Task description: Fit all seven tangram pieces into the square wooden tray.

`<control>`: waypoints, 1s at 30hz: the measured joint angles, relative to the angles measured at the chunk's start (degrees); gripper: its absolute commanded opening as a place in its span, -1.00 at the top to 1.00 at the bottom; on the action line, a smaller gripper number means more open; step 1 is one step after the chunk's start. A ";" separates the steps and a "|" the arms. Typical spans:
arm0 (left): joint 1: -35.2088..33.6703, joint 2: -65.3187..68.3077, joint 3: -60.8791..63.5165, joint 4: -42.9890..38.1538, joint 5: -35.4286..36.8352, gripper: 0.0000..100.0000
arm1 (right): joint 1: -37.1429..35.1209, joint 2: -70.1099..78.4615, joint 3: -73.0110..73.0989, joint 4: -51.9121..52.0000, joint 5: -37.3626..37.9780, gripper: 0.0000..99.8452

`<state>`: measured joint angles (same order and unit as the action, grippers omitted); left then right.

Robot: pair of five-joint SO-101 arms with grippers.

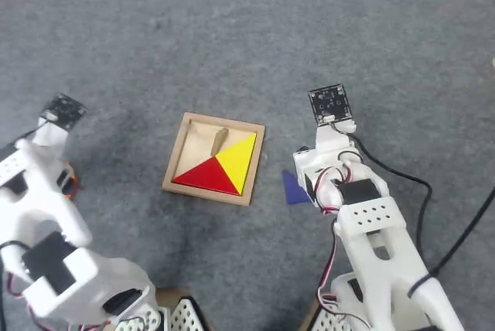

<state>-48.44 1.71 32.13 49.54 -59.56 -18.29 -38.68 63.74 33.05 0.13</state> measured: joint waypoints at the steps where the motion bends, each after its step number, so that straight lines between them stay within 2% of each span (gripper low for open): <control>1: 0.00 0.00 0.53 -2.02 0.88 0.62 | 0.00 0.00 0.00 0.00 0.00 0.52; 6: -1.14 0.00 5.54 -12.92 6.77 0.64 | 0.00 0.00 0.00 0.00 0.00 0.52; 11: -1.14 -1.49 9.14 -15.12 6.59 0.64 | 0.00 0.00 0.00 0.00 0.00 0.52; 17: -0.88 -3.08 11.87 -14.86 4.04 0.64 | 0.00 0.00 0.00 0.00 0.00 0.52; 30: -1.23 -3.25 12.92 -4.40 -0.44 0.64 | 0.00 0.00 0.00 -0.09 0.00 0.52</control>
<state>-49.67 -1.54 45.05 45.14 -60.00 -18.29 -38.68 63.74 32.97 0.13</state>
